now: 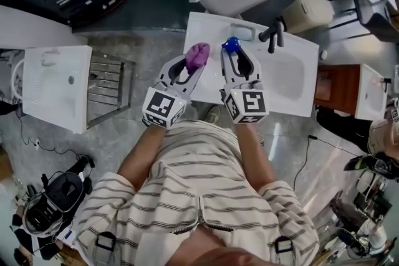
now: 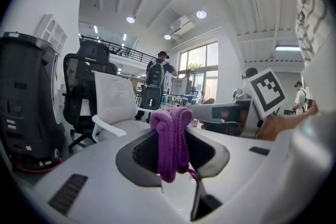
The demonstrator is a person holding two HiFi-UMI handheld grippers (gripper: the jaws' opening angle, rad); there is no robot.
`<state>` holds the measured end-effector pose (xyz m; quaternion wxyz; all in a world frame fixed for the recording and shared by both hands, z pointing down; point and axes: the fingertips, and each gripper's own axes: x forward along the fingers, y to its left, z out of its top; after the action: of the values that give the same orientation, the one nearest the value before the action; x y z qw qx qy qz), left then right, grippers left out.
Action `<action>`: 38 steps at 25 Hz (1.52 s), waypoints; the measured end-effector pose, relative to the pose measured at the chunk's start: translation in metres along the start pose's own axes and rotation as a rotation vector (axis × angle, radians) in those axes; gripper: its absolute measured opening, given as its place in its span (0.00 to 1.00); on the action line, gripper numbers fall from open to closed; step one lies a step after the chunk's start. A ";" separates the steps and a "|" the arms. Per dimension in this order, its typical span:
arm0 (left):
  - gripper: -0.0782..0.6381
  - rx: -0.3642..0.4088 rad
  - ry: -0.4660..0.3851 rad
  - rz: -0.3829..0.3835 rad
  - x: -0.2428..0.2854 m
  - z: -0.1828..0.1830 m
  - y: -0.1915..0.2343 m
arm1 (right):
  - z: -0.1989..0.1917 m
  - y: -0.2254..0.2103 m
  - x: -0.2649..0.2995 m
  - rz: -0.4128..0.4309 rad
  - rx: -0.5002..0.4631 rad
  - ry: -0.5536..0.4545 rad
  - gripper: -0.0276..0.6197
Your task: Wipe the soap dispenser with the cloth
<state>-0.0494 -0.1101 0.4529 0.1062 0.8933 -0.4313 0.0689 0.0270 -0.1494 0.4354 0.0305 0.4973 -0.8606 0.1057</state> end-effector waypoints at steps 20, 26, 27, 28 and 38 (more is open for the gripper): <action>0.27 -0.045 0.048 0.139 0.020 -0.032 0.058 | -0.086 -0.042 0.091 -0.105 0.008 0.106 0.25; 0.27 -0.058 0.061 0.140 0.023 -0.041 0.066 | -0.111 -0.052 0.121 -0.122 0.005 0.142 0.25; 0.27 -0.061 0.062 0.141 0.023 -0.042 0.068 | -0.114 -0.053 0.125 -0.124 -0.002 0.147 0.25; 0.27 -0.065 0.064 0.141 0.023 -0.043 0.069 | -0.116 -0.054 0.128 -0.125 -0.010 0.151 0.25; 0.27 -0.089 0.088 0.121 0.024 -0.057 0.070 | -0.134 -0.054 0.151 -0.127 -0.032 0.172 0.25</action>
<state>-0.0907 -0.1564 0.5225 0.1604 0.8560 -0.4822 0.0950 -0.0093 -0.2759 0.5980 0.1189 0.5392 -0.8232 0.1320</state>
